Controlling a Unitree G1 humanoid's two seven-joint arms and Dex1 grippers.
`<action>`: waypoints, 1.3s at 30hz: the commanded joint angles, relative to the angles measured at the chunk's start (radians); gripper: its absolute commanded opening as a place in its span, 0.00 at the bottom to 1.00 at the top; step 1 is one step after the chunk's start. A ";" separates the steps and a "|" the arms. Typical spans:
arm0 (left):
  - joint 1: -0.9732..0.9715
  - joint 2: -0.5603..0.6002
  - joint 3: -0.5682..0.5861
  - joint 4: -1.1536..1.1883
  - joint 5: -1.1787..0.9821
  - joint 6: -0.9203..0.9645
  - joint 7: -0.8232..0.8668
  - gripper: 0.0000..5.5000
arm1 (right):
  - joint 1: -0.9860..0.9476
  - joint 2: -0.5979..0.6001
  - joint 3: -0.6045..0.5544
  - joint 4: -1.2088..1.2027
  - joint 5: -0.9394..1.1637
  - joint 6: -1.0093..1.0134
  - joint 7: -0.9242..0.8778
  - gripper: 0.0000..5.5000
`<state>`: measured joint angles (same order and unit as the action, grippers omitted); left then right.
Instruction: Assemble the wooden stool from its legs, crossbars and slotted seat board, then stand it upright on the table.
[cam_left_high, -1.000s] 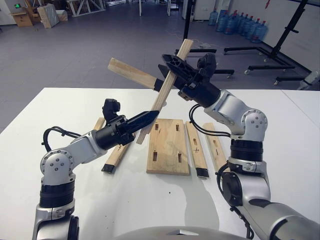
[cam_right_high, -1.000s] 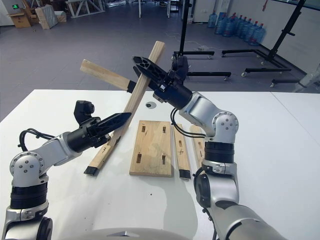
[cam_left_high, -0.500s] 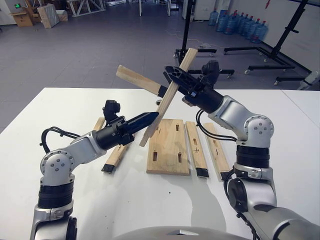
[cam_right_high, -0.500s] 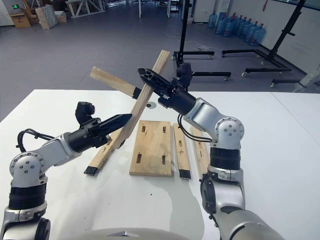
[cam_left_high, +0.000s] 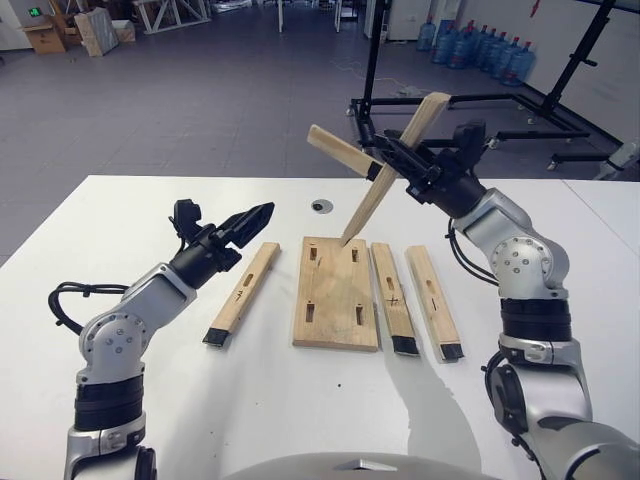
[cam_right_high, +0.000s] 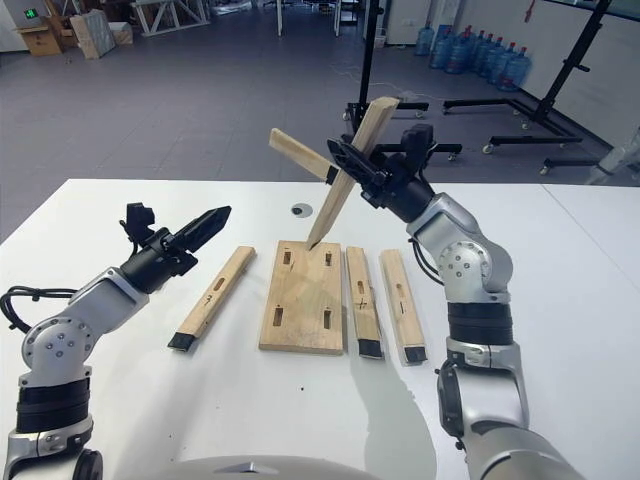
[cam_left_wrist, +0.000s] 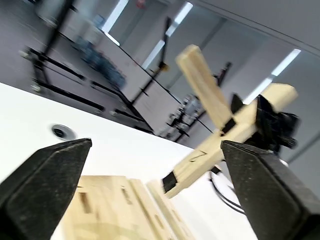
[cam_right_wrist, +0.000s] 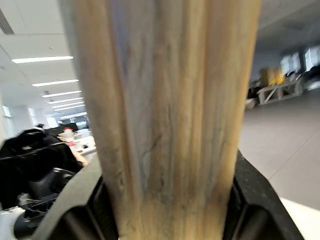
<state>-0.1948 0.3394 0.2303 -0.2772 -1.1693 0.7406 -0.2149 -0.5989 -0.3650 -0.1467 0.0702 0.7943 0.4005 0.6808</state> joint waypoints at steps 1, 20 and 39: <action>0.007 -0.033 -0.013 -0.006 0.071 -0.038 0.021 0.97 | -0.046 0.030 0.066 0.195 -0.178 -0.197 0.094 0.37; 0.044 -0.043 -0.032 0.002 0.212 -0.034 -0.033 0.97 | -0.266 0.000 -0.007 0.867 -0.294 -0.541 0.832 0.37; 0.048 -0.060 -0.047 -0.002 0.229 -0.009 -0.064 0.97 | -0.296 0.050 -0.021 1.042 -0.440 -0.901 0.898 0.37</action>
<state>-0.1569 0.2793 0.1882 -0.2699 -0.9388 0.7152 -0.2731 -0.9053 -0.3078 -0.1676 1.1105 0.3708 -0.4826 1.5695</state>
